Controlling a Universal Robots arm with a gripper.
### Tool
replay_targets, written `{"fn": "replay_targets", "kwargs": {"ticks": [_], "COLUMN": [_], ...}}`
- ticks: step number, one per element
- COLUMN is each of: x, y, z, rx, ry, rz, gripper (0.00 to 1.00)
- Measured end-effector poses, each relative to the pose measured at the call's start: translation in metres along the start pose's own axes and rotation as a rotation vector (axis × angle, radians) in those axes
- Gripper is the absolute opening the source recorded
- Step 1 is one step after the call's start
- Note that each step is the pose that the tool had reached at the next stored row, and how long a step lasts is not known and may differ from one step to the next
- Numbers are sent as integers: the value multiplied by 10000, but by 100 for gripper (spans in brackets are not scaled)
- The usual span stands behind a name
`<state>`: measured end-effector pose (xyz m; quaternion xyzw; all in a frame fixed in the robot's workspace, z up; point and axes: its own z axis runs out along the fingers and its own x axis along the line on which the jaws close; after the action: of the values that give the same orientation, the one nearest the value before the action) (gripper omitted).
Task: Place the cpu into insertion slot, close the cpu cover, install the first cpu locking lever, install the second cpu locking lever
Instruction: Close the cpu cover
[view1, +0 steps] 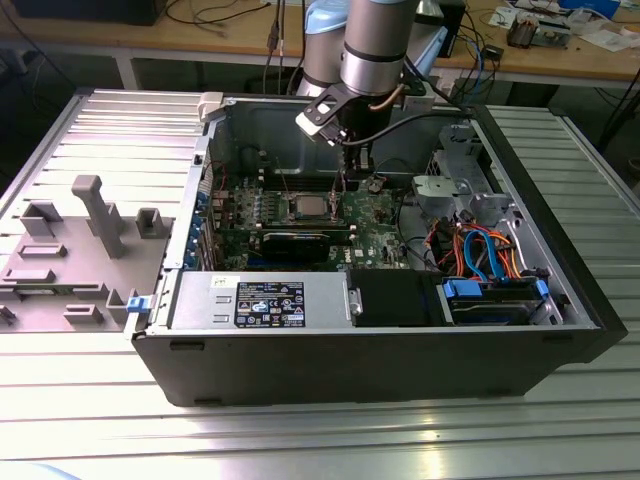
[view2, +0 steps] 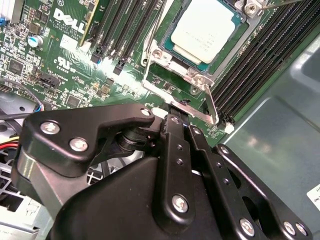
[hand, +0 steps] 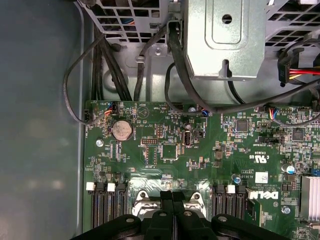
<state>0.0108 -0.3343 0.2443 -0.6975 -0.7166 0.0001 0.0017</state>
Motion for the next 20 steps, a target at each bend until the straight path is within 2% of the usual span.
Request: {"fn": "replay_targets", "kwargs": {"ticks": [20], "x": [1], "y": [-37], "z": [0], "rx": [0], "ry": [0], "rz": [0], "gripper": [11]}}
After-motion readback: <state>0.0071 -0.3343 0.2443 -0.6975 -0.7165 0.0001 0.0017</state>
